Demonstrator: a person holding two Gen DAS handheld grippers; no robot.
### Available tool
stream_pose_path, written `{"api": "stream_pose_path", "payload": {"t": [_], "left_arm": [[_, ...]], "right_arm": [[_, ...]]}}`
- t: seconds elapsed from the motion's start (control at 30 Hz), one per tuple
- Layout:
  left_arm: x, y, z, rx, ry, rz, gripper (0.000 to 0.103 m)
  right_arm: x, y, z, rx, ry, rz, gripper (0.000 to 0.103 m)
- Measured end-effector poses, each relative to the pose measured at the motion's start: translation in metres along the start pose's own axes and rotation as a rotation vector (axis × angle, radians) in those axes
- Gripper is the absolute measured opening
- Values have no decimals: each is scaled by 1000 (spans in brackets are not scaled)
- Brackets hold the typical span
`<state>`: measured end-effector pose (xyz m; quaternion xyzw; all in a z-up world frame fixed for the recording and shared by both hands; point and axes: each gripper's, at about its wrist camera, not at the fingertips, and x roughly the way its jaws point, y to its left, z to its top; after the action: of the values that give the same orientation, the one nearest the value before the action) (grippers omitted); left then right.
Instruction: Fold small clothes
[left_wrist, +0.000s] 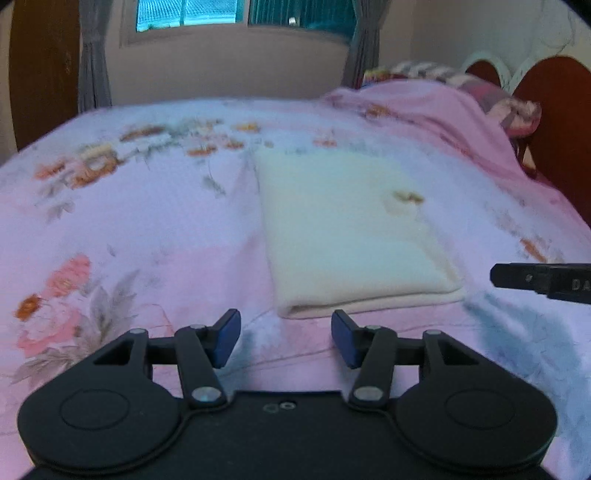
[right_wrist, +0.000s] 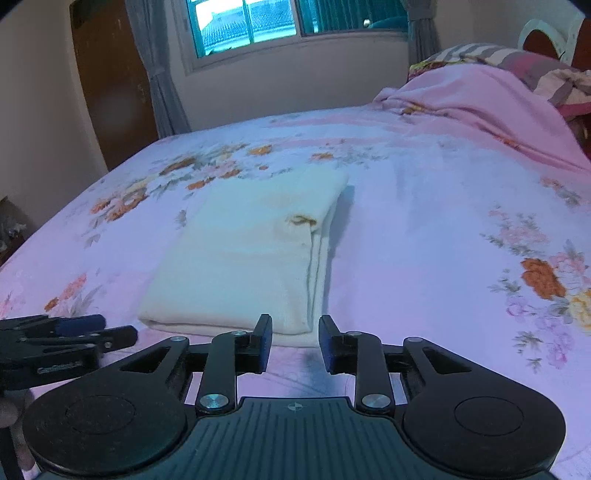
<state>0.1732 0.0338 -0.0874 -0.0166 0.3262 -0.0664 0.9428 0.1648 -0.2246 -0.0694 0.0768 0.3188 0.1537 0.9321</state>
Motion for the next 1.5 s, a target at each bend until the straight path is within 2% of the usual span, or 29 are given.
{"api": "stream_pose_path", "payload": {"t": [0.03, 0.07, 0.1, 0.17, 0.27, 0.47, 0.67, 1.0, 1.5], "left_arm": [[-7, -1, 0, -10, 3, 1, 53], [-19, -3, -2, -30, -5, 15, 54], [-30, -5, -3, -43, -26, 30, 54], [-52, -10, -8, -54, -63, 65, 56], [-71, -18, -14, -48, -80, 104, 56], [-101, -33, -14, -10, -102, 83, 57], [-114, -44, -12, -2, -92, 79, 57], [-135, -49, -17, -18, -118, 72, 57], [-165, -50, -20, -12, -203, 51, 58]], "right_arm": [[-6, 1, 0, 2, -13, 0, 31], [-13, 3, -1, 1, -24, -6, 40], [-22, 5, -2, 0, -41, -9, 62], [-42, 10, -8, -9, -93, -12, 83], [-63, 17, -16, -25, -113, -14, 84], [-97, 23, -32, -23, -147, -54, 84], [-125, 17, -37, 5, -185, -51, 84], [-153, 27, -32, -36, -244, -59, 84], [-179, 42, -39, -89, -288, -67, 84]]}}
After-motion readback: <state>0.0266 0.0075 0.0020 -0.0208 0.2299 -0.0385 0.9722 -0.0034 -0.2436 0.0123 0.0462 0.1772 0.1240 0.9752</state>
